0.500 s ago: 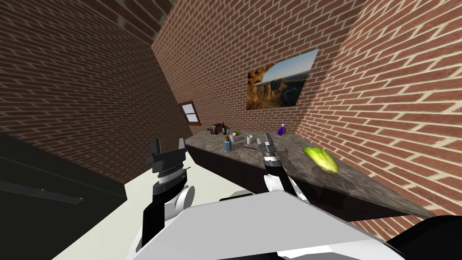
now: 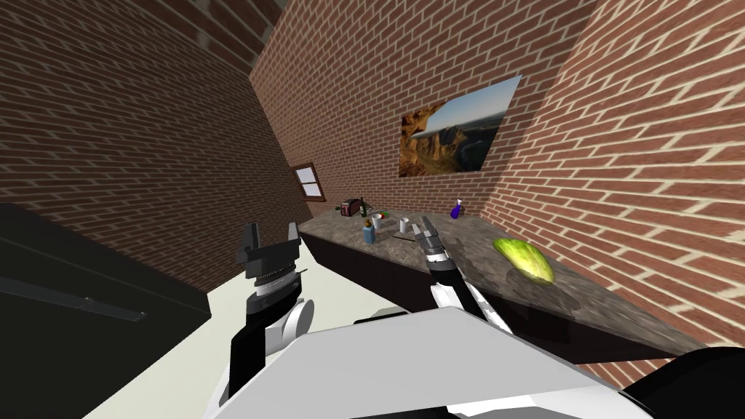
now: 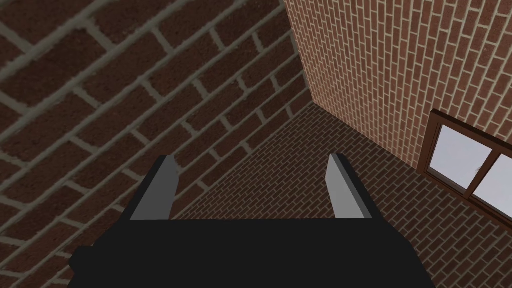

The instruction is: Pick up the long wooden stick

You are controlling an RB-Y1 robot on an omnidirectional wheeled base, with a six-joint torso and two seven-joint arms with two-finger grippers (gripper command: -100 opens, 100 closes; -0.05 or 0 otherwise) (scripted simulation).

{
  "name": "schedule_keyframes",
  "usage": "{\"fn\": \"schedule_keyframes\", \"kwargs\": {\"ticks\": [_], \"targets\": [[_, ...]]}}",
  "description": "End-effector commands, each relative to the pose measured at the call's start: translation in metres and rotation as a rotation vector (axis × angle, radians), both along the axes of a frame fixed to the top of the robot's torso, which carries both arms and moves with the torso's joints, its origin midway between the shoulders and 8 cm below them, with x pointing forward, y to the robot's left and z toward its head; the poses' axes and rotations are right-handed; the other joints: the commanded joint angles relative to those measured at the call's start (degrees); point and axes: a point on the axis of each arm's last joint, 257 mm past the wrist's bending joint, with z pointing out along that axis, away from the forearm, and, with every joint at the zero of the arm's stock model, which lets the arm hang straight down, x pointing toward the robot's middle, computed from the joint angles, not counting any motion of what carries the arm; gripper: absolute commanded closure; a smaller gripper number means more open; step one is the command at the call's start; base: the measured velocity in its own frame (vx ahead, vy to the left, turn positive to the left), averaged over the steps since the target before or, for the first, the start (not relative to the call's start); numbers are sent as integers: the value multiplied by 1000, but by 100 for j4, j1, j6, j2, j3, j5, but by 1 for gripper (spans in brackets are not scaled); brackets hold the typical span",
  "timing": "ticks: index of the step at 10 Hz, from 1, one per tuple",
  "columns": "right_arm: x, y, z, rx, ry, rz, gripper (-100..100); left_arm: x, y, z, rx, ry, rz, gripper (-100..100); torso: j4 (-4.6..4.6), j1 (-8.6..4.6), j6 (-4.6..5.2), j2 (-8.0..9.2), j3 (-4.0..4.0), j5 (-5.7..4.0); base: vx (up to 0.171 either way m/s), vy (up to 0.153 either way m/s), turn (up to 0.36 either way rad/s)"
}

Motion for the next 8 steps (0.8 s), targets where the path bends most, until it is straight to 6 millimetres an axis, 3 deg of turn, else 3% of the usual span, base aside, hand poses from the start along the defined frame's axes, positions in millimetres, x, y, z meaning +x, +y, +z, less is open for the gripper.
{"fn": "schedule_keyframes", "kwargs": {"ticks": [1, 8], "targets": [[0, 8, -6, -61, 10, 22, -100, 0, 0, 0, 0, 0, 0, 0, 0, 0, 0, 0, 0, 0, 5, 9, 55], [-4, 33, -33, -290, 50, 112, -100, 0, 0, 0, 0, 0, 0, 0, -1, 3, -1, -3, -2, 1, 7, 13, 52]]}}
